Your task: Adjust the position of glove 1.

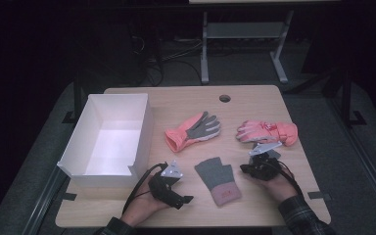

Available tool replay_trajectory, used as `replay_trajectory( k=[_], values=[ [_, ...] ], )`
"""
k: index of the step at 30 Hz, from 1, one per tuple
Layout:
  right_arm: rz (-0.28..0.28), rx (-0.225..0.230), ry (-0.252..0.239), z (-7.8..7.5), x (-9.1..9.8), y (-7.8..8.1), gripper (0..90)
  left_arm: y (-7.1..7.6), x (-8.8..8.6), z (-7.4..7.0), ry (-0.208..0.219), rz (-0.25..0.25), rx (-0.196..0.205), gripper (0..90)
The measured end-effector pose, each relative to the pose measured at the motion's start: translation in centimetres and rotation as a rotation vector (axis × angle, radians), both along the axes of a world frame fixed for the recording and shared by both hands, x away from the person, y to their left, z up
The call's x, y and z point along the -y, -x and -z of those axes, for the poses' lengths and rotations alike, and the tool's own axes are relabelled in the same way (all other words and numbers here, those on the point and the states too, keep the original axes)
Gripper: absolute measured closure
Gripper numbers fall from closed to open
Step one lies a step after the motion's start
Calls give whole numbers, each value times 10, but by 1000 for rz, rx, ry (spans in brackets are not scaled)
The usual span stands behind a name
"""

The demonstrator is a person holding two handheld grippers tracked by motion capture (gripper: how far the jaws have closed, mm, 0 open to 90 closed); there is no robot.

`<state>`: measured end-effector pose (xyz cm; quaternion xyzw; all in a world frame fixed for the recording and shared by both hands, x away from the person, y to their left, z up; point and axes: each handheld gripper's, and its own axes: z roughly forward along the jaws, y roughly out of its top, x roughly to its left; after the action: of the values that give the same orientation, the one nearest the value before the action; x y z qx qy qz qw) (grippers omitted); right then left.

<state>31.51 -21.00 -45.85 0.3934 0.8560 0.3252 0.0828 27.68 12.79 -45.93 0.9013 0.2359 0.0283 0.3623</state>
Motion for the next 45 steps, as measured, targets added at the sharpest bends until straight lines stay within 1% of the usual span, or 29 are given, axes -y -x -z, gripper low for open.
replay_trajectory(
  k=[2,3,7,8,10,13,16,17,20,22,23,25,26,27,28,30,32,33,34,35,39,41,43,45],
  values=[
    [1,-3,3,-1,4,4,899,0,0,0,7,-7,-3,136],
    [-3,-2,3,-2,7,6,899,0,-1,0,1,-1,-3,135],
    [13,-16,-15,-3,21,16,900,0,0,0,12,-5,-8,135],
    [13,-16,-15,-3,21,16,900,0,0,0,6,2,-7,135],
    [16,-24,-17,-4,27,21,900,-1,-1,0,1,4,-9,135],
    [23,-23,-20,-3,35,27,899,-1,-1,0,3,2,-14,136],
    [31,-16,-16,-4,43,33,900,-1,-2,-1,-3,5,-7,135],
    [32,-16,-13,-4,46,35,899,-1,-2,0,7,-2,-12,135],
    [55,-26,-14,-4,56,43,900,-1,-2,0,4,-2,-19,135],
    [65,-26,-15,-4,63,46,899,-1,-1,0,14,-9,-22,135],
    [69,-26,-21,-4,66,47,899,-1,-1,0,12,-7,-21,135],
    [78,-16,-36,-5,71,49,886,-1,0,0,15,-7,-23,135],
    [83,-2,-44,-7,73,50,870,-1,0,1,15,-10,-25,135],
    [94,8,-49,-10,74,51,859,-1,0,1,13,-9,-24,135],
    [104,29,-47,-12,75,50,844,-1,-1,0,2,-1,-20,135],
    [131,57,-37,-15,77,48,814,0,-1,0,0,1,-16,135],
    [164,61,-18,-14,81,45,783,-1,-1,0,3,-2,-18,135],
    [181,56,-14,-13,83,42,773,-1,-1,0,3,-2,-19,135],
    [205,52,-22,-11,87,38,752,-1,-1,0,3,-2,-20,135],
    [205,52,-22,-11,87,38,752,-1,0,0,10,-9,-21,135],
    [243,40,-25,-7,92,28,703,-2,0,1,2,-1,-17,135],
    [252,23,-37,-5,93,25,680,-1,1,1,7,-8,-20,135],
    [252,5,-29,-1,91,23,678,-1,0,1,0,-3,-19,135],
    [254,2,-22,1,89,22,698,0,0,1,7,-11,-19,135]
  ],
)
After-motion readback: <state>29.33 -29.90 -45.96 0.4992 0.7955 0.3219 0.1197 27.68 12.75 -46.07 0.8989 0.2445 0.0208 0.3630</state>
